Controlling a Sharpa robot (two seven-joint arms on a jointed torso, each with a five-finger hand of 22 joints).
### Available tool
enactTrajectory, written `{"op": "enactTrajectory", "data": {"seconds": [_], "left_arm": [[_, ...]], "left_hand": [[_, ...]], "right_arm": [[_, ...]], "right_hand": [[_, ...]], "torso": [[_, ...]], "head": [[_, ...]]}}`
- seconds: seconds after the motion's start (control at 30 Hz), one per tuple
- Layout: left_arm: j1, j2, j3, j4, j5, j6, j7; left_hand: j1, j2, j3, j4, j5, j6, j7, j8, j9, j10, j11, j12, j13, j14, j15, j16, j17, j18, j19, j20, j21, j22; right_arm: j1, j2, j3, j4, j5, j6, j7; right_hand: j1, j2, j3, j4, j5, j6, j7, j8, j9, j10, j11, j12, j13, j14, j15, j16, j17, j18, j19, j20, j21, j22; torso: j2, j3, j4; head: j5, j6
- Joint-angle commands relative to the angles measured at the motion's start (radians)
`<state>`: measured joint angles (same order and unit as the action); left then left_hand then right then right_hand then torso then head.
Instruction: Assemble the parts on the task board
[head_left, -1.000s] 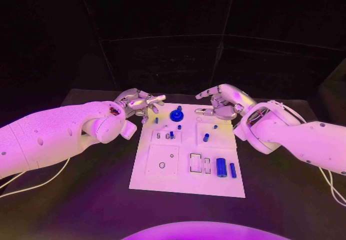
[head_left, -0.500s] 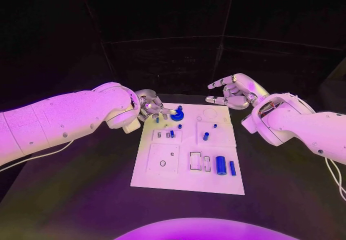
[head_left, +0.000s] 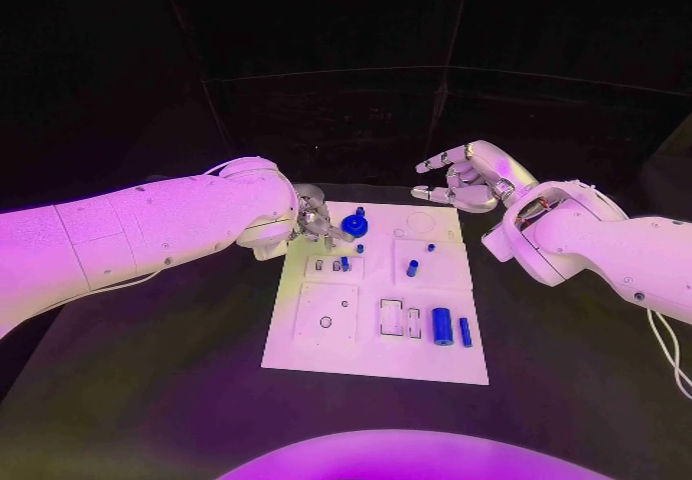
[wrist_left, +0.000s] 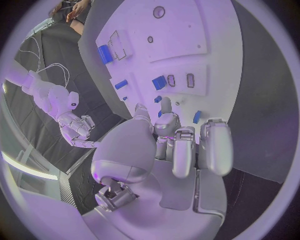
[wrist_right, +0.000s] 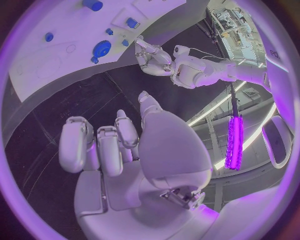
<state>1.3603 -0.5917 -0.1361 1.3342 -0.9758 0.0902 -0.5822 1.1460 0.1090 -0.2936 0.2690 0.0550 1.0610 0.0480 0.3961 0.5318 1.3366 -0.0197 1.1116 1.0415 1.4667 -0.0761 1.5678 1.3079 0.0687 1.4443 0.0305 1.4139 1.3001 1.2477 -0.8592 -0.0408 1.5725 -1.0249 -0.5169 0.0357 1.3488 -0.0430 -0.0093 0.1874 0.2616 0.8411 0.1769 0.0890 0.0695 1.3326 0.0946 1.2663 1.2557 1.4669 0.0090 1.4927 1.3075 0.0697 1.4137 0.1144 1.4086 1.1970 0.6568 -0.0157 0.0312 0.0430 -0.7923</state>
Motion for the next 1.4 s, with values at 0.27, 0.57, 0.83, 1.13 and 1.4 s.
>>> {"op": "enactTrajectory", "data": {"seconds": [0.27,0.57,0.83,1.13,1.4], "left_arm": [[0.003,0.042,-0.004,-0.037,-0.029,0.091,-0.031],[0.002,0.077,-0.009,-0.071,-0.029,0.121,-0.033],[0.0,0.097,-0.013,-0.097,-0.029,0.13,-0.033],[-0.003,0.106,-0.019,-0.114,-0.029,0.142,-0.034],[-0.004,0.118,-0.03,-0.125,-0.029,0.158,-0.034]], "left_hand": [[-0.002,0.009,-0.002,0.003,-0.005,-0.015,0.001,0.01,0.012,0.001,-0.002,0.004,0.002,0.104,-0.005,0.003,0.263,-0.013,0.008,-0.001,0.005,0.002],[0.005,0.012,-0.001,-0.002,-0.005,-0.021,0.002,0.013,0.022,-0.003,-0.001,0.003,0.001,0.104,-0.004,0.003,0.263,-0.012,0.005,0.0,0.003,-0.001],[0.009,0.013,0.0,-0.005,-0.004,-0.024,0.002,0.014,0.027,-0.005,-0.001,0.003,0.002,0.104,-0.004,0.003,0.263,-0.012,0.005,0.0,0.004,0.001],[0.016,0.016,0.003,-0.01,-0.004,-0.028,0.002,0.016,0.036,-0.006,0.0,0.006,0.006,0.104,-0.003,0.003,0.263,-0.013,0.007,0.001,0.007,0.006],[0.024,0.02,0.006,-0.017,-0.004,-0.03,0.002,0.019,0.047,-0.006,0.0,0.008,0.009,0.104,-0.003,0.003,0.263,-0.014,0.007,0.001,0.009,0.011]], "right_arm": [[0.002,0.01,0.001,-0.007,0.007,0.016,-0.012],[0.002,0.017,0.001,-0.013,0.003,0.018,-0.032],[0.002,0.025,0.001,-0.02,0.001,0.02,-0.038],[0.002,0.027,0.001,-0.022,0.001,0.023,-0.042],[0.002,0.031,0.001,-0.023,0.001,0.025,-0.045]], "right_hand": [[0.013,0.005,-0.008,0.001,0.017,0.004,-0.001,0.003,0.0,-0.003,-0.008,-0.002,-0.003,0.068,-0.003,-0.005,0.11,0.003,-0.004,-0.004,-0.004,-0.002],[0.019,0.004,-0.016,0.001,0.037,-0.003,0.001,-0.001,-0.002,-0.012,-0.007,-0.012,-0.013,0.066,-0.003,-0.011,0.101,0.006,-0.011,-0.005,-0.013,-0.02],[0.025,0.006,-0.019,0.0,0.051,-0.006,0.001,-0.001,-0.002,-0.015,-0.007,-0.014,-0.015,0.066,-0.003,-0.013,0.099,0.007,-0.013,-0.004,-0.015,-0.024],[0.031,0.009,-0.021,-0.001,0.066,-0.006,0.001,0.0,-0.001,-0.015,-0.008,-0.015,-0.015,0.066,-0.003,-0.013,0.098,0.007,-0.014,-0.005,-0.016,-0.026],[0.032,0.009,-0.021,-0.001,0.068,-0.005,0.001,0.0,-0.001,-0.016,-0.008,-0.015,-0.016,0.065,-0.003,-0.014,0.097,0.007,-0.014,-0.005,-0.017,-0.027]], "torso": [[0.0,-0.0006,0.0003],[0.0,-0.0013,0.0016],[0.001,-0.0004,-0.0001],[0.001,-0.0005,0.0011],[0.002,-0.0006,0.001]], "head": [[-0.001,-0.007],[-0.005,-0.01],[-0.007,-0.015],[-0.007,-0.018],[-0.007,-0.021]]}}
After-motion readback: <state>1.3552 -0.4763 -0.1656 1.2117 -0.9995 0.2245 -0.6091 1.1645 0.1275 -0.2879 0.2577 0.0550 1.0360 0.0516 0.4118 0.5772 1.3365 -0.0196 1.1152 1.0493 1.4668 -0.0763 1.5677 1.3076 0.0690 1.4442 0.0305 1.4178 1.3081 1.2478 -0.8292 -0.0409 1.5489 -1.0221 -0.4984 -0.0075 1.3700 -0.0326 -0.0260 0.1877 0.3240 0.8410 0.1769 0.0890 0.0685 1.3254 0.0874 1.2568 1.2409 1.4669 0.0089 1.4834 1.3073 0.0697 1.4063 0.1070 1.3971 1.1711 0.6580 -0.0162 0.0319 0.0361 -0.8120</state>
